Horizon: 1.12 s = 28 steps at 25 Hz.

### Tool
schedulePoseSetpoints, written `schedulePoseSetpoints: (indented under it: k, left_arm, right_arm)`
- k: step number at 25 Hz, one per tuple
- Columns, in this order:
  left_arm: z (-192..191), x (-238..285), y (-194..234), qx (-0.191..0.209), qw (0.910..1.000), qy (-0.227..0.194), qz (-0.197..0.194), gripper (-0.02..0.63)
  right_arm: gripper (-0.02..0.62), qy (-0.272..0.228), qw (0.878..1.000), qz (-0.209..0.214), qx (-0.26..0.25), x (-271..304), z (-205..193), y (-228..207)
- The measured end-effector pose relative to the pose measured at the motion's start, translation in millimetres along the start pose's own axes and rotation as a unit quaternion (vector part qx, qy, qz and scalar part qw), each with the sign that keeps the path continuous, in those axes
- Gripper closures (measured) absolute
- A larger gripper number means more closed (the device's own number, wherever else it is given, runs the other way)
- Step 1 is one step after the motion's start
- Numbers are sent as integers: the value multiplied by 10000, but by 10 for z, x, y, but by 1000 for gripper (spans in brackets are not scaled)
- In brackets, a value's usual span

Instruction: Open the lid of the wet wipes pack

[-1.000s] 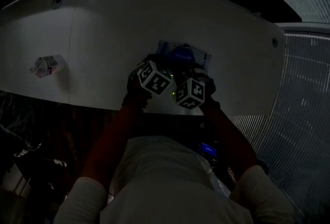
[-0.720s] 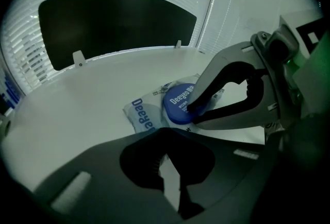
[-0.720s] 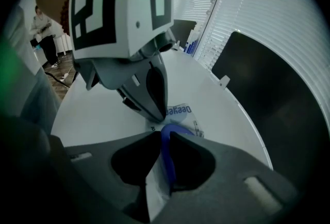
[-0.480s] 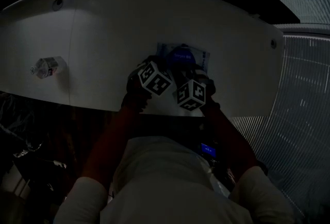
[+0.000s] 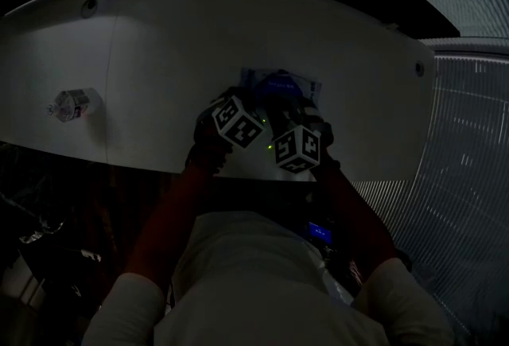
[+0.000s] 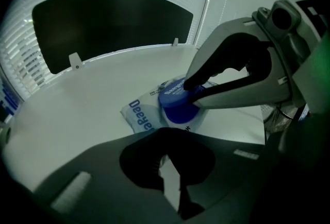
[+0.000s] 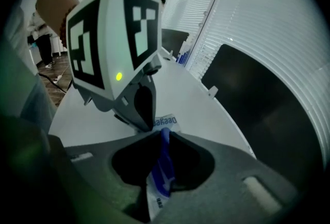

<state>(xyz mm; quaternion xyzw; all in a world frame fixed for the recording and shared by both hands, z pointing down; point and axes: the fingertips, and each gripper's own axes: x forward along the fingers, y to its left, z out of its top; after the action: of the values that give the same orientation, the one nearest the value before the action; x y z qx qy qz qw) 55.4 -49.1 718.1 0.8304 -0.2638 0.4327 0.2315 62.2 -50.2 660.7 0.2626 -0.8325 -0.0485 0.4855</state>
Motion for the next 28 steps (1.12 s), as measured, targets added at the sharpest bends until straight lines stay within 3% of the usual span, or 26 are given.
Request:
schedulePoseSetpoints:
  k: [16,28]
  left_arm:
    - [-6,11,1,-105,9999,12,-65,603]
    - [-4,5,-5,-189,9997,30,-144,603]
  right_arm:
    - [545,-180,9975,-674,-143,142,140,-867]
    - [545,185,9984,-477,-241,617,-156,-1050]
